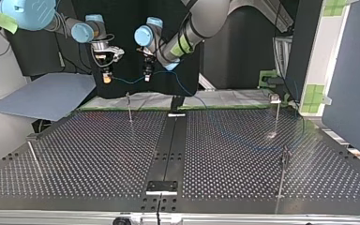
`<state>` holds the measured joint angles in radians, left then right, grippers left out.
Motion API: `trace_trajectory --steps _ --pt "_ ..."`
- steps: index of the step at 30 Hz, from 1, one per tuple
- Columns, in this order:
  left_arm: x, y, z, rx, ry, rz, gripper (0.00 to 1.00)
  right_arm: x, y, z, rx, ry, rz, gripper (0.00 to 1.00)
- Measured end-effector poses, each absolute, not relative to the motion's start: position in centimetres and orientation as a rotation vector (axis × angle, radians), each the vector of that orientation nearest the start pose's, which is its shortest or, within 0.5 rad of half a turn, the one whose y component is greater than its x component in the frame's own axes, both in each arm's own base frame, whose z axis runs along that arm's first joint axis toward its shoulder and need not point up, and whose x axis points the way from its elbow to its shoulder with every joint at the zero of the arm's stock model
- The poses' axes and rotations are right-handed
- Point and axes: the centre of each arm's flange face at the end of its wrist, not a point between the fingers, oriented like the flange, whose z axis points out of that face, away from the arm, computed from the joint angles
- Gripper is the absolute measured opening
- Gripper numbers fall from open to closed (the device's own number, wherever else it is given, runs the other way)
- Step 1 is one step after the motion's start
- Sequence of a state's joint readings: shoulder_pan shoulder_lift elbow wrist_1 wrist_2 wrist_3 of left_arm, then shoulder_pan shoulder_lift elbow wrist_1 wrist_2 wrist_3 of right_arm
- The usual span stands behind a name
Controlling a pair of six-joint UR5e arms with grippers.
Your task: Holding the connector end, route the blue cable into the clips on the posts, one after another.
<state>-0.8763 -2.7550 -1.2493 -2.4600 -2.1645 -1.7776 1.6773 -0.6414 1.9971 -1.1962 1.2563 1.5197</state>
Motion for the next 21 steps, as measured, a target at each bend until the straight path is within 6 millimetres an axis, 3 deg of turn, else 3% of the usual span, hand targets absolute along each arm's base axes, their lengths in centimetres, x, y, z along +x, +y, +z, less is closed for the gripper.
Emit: trace_trajectory --steps 6,13,21 --pt "40.5 -60.6 -8.0 0.132 1.706 -0.287 0.0 21.6 -48.6 -7.9 1.65 -1.05 1.414 0.0" --pt "40.9 -61.1 -10.1 0.156 1.731 -0.263 0.0 22.3 -50.1 -7.4 1.676 -1.026 1.453 0.0" --pt "41.7 -61.5 -10.0 0.123 1.721 -0.234 0.0 21.4 -51.2 -7.3 1.667 -1.048 1.454 0.0"
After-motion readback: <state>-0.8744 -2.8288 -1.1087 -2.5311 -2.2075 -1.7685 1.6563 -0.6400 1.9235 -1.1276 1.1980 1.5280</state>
